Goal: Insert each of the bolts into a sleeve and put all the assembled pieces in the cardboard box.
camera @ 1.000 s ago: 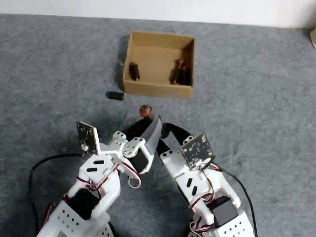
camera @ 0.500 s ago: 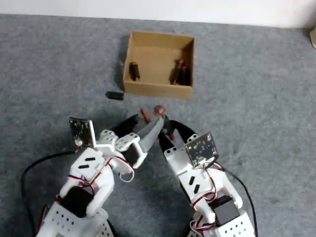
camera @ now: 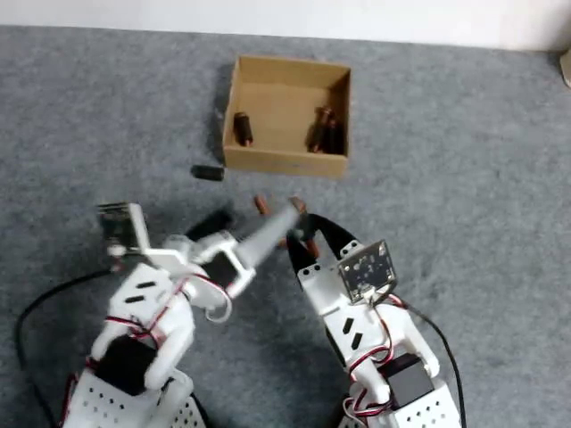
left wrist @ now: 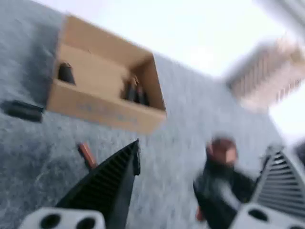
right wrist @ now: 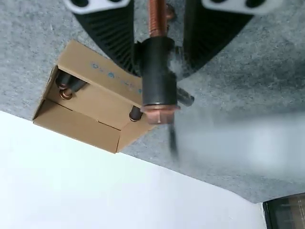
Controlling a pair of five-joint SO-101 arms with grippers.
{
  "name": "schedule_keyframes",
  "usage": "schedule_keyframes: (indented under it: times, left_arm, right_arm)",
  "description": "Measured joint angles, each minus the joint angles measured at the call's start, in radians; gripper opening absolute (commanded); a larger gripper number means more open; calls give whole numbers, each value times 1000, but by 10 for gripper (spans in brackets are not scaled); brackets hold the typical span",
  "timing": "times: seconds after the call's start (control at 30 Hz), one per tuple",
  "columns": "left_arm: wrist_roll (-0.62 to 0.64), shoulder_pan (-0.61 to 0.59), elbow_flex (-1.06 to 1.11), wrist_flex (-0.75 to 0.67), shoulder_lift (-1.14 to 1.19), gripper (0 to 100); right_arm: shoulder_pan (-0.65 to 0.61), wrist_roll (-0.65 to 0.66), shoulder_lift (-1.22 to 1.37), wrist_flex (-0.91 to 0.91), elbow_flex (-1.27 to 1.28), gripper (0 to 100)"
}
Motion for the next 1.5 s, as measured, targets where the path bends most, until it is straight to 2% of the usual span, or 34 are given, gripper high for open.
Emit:
schedule_keyframes:
  times: [0.13,0.33,0.43,0.63,0.7,0.83,1.0,1.1,1.2,1.37,1.5]
  left_arm:
    - [63,-101,-54,18,-11,360]
    - [57,-244,-57,46,-2,76]
    - [-107,-264,-46,46,-9,7]
    - [-617,-265,51,-6,-2,6]
    - [-658,-278,109,-71,-2,7]
    - [-687,-345,189,-172,0,8]
    - [-726,-396,230,-293,43,8]
    - [-738,-413,230,-388,161,8]
    - [-740,-436,193,-470,345,8]
    - [-712,-451,25,-509,720,8]
    - [-651,-505,-94,-514,947,8]
  right_arm:
    - [0,0,0,0,0,4]
    - [0,0,0,-72,32,4]
    - [0,0,0,-112,81,4]
    - [-23,0,0,-126,100,4]
    - [-21,0,0,-126,100,4]
    - [-25,3,0,-127,100,4]
    - [-87,115,0,-127,100,4]
    - [-89,129,0,-127,100,5]
    - [-34,130,25,-141,92,5]
    - [46,130,270,-176,-89,5]
    - [66,135,657,-180,-374,5]
